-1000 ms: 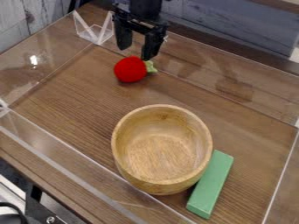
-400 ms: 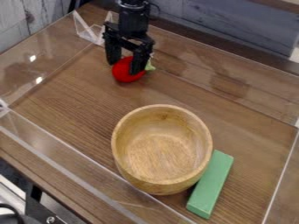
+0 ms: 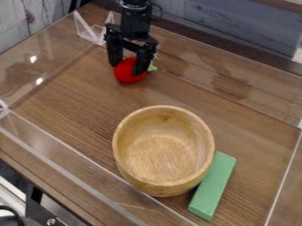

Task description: Move the red object to the right side of the table

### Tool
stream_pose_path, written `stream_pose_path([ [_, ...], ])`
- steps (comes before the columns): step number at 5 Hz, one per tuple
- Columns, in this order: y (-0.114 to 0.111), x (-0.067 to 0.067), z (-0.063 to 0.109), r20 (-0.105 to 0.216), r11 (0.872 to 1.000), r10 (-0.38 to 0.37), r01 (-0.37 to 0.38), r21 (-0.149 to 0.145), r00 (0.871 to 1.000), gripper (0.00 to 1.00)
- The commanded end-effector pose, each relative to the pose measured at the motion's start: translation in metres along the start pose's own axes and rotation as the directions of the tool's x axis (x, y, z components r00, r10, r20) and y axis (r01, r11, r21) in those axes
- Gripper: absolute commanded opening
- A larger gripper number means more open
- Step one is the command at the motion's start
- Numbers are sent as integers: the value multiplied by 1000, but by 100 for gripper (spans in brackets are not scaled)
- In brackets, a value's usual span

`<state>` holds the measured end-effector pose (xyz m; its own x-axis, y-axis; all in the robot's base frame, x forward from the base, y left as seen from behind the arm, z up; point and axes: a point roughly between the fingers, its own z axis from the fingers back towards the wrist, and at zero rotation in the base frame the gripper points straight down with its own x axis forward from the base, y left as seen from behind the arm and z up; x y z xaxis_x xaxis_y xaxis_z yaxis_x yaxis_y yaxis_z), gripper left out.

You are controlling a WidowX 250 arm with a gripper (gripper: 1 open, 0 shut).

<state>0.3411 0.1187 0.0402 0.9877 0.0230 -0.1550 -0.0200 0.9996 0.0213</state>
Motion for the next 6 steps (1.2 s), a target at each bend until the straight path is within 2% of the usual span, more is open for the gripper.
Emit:
stream_pose_path([
  [1, -4, 11, 14, 57, 1000, -23, 22, 20, 998, 100],
  [3, -27, 20, 12, 60, 995, -99, 97, 31, 993, 100],
  [5, -24, 25, 28, 60, 997, -76, 75, 26, 995, 100],
  [6, -29, 24, 16, 49, 998, -57, 56, 24, 997, 100],
])
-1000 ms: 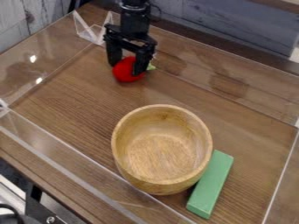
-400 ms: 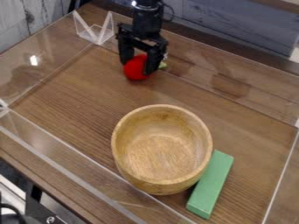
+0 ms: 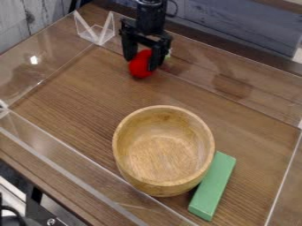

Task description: Move the red object to the right side of the table

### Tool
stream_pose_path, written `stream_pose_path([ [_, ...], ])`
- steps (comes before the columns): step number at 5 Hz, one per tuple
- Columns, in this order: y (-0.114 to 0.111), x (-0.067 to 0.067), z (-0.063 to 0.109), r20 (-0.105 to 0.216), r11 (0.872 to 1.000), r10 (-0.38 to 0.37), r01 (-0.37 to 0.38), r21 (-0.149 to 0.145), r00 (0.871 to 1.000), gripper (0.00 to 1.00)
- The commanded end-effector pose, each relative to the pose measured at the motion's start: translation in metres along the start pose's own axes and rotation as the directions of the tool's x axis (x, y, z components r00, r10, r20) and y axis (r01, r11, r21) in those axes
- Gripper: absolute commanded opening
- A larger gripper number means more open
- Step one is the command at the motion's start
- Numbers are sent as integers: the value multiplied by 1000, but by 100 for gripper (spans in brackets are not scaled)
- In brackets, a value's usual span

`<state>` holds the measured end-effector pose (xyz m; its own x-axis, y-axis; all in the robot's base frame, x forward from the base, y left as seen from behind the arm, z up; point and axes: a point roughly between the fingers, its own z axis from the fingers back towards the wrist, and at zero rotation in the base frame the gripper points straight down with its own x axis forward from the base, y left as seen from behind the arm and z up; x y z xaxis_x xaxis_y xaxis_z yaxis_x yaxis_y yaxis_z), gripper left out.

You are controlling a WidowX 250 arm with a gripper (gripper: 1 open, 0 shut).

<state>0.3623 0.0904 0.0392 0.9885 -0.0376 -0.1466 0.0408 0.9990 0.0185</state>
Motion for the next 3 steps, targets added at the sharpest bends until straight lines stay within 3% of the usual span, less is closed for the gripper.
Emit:
stream_pose_path([
  [1, -4, 2, 3, 30, 1000, 24, -25, 15, 999, 100],
  [2, -8, 0, -7, 21, 999, 45, -46, 13, 999, 0],
  [3, -4, -3, -8, 10, 1000, -1, 1, 22, 1000, 0],
])
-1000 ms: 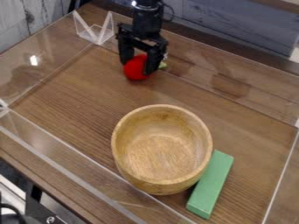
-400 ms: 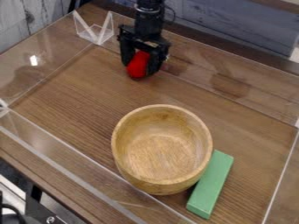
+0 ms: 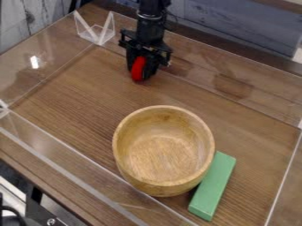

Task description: Move the red object to the right side of the table

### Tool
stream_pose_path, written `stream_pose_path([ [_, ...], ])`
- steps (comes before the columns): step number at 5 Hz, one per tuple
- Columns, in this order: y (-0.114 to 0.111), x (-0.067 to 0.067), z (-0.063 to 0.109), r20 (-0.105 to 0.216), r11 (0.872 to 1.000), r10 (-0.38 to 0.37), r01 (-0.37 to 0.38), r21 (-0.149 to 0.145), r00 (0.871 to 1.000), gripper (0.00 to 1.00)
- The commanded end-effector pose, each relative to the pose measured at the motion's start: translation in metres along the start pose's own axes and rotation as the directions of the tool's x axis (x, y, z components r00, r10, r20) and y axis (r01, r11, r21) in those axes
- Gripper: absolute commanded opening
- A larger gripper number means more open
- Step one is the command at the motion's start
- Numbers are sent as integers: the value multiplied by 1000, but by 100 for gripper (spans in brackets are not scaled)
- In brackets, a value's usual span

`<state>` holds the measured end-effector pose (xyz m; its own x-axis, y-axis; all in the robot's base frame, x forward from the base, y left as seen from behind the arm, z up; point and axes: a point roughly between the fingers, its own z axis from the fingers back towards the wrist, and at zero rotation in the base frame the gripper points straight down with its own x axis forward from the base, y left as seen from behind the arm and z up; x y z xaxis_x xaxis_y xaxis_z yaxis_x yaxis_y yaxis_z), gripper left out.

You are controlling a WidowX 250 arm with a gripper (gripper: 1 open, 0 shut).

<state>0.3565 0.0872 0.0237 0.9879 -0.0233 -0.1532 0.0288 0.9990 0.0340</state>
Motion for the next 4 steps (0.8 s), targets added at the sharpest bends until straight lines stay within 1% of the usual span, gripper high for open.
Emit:
stream_pose_path([
  [1, 5, -1, 5, 2, 998, -60, 60, 15, 998, 0],
  [2, -28, 6, 40, 37, 999, -14, 13, 39, 999, 0],
  [3, -73, 12, 73, 72, 998, 11, -15, 57, 997, 0],
  [4, -116, 2, 90, 98, 998, -15, 10, 57, 995, 0],
])
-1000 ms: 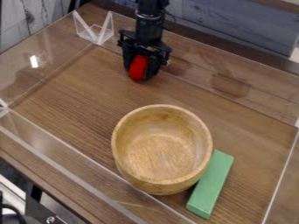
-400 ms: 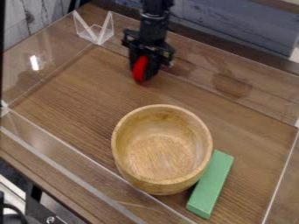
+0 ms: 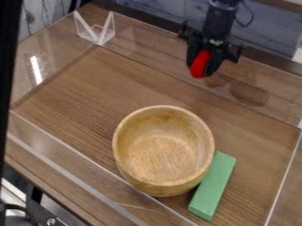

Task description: Move the red object to the right side of the table

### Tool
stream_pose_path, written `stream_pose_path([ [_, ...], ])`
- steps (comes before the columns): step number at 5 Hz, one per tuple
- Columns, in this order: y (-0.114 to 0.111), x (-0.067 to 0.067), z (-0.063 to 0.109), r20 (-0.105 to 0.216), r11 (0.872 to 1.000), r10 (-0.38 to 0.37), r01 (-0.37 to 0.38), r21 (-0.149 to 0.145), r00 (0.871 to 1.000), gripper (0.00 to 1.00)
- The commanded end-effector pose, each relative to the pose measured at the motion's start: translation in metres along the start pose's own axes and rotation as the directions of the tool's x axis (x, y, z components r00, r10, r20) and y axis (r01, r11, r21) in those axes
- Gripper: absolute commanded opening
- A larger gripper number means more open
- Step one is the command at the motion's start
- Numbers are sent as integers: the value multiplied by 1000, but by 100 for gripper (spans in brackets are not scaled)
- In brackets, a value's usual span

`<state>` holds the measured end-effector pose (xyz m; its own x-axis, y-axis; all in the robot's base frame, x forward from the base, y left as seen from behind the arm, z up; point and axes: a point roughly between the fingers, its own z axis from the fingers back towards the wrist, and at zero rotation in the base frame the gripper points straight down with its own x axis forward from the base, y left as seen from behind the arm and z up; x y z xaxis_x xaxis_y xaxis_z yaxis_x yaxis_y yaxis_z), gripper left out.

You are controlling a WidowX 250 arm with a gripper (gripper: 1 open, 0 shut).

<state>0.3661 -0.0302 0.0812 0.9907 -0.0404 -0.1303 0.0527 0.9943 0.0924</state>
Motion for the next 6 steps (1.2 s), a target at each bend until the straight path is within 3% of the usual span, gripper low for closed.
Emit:
stream_pose_path([
  [1, -40, -18, 29, 67, 1000, -7, 9, -21, 998, 0],
  [2, -71, -28, 23, 57, 999, -41, 42, -31, 998, 0],
  [4, -97, -26, -12, 11, 996, -84, 85, -41, 996, 0],
  [6, -114, -36, -25, -27, 998, -21, 19, -59, 999, 0],
])
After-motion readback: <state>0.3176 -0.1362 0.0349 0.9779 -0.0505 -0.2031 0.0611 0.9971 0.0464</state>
